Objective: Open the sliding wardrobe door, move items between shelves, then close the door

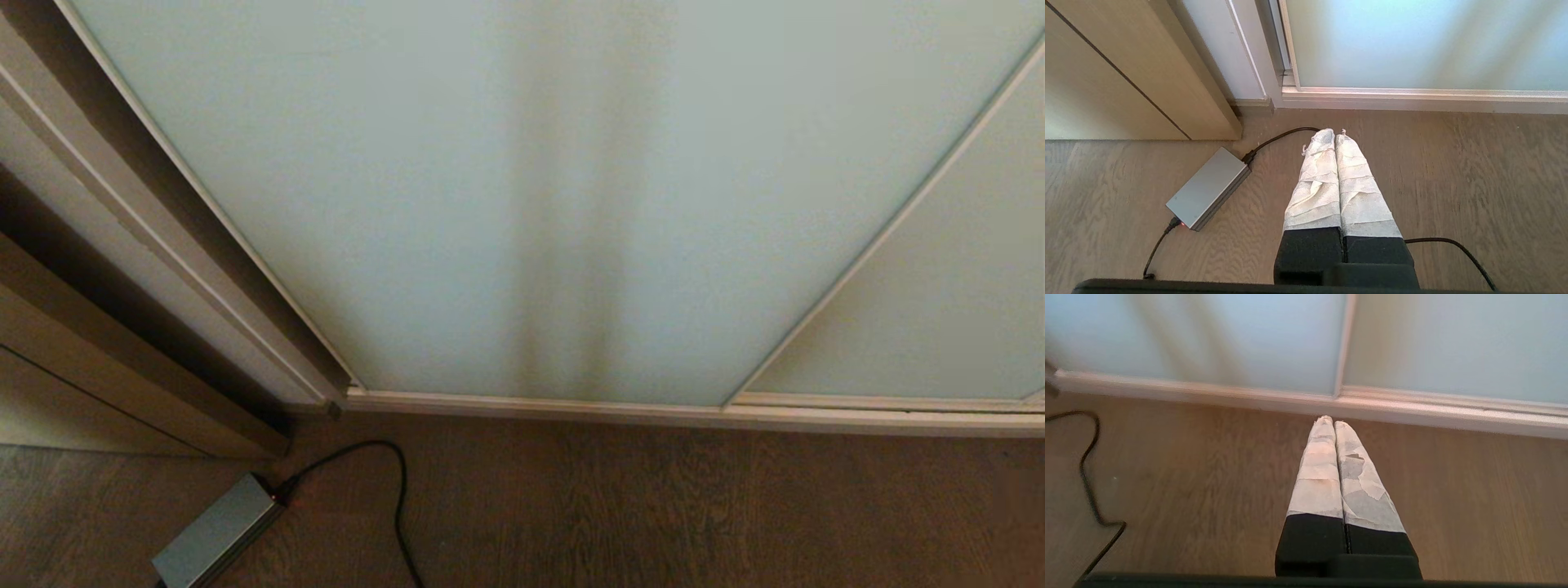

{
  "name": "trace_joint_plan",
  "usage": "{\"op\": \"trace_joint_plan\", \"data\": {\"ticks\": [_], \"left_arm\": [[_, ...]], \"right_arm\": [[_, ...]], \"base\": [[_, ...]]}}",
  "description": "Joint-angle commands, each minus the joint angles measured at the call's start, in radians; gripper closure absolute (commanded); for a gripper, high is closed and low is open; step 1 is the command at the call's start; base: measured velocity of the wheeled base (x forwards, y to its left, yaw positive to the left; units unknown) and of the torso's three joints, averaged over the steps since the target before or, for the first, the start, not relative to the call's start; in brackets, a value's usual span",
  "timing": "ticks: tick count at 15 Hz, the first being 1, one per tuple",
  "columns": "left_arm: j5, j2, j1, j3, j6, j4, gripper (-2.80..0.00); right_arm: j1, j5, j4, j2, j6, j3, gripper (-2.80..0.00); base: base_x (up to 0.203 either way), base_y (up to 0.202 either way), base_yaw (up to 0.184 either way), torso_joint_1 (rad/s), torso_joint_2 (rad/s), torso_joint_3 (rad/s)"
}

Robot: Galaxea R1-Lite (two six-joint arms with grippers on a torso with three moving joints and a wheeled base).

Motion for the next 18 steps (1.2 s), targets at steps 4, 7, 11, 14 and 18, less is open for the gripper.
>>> {"op": "trace_joint_plan", "data": {"ticks": [4, 7, 11, 14, 18], "left_arm": [[0.0, 0.001, 0.001, 0.0, 0.0, 0.0, 0.0], [0.0, 0.001, 0.001, 0.0, 0.0, 0.0, 0.0], [0.0, 0.001, 0.0, 0.0, 0.0, 0.0, 0.0], [0.0, 0.001, 0.001, 0.0, 0.0, 0.0, 0.0], [0.0, 0.001, 0.0, 0.0, 0.0, 0.0, 0.0]], "right_arm": [[0.002, -0.027, 0.052, -0.031, -0.049, 0.0, 0.0], [0.002, -0.011, 0.057, -0.032, -0.085, 0.002, 0.0], [0.002, -0.008, 0.054, -0.032, -0.083, 0.002, 0.0], [0.002, -0.003, 0.052, -0.032, -0.086, 0.002, 0.0], [0.0, -0.011, 0.054, -0.034, -0.069, 0.0, 0.0]], "base": [[0.0, 0.0, 0.0, 0.0, 0.0, 0.0], [0.0, 0.0, 0.0, 0.0, 0.0, 0.0], [0.0, 0.0, 0.0, 0.0, 0.0, 0.0], [0.0, 0.0, 0.0, 0.0, 0.0, 0.0], [0.0, 0.0, 0.0, 0.0, 0.0, 0.0]]}}
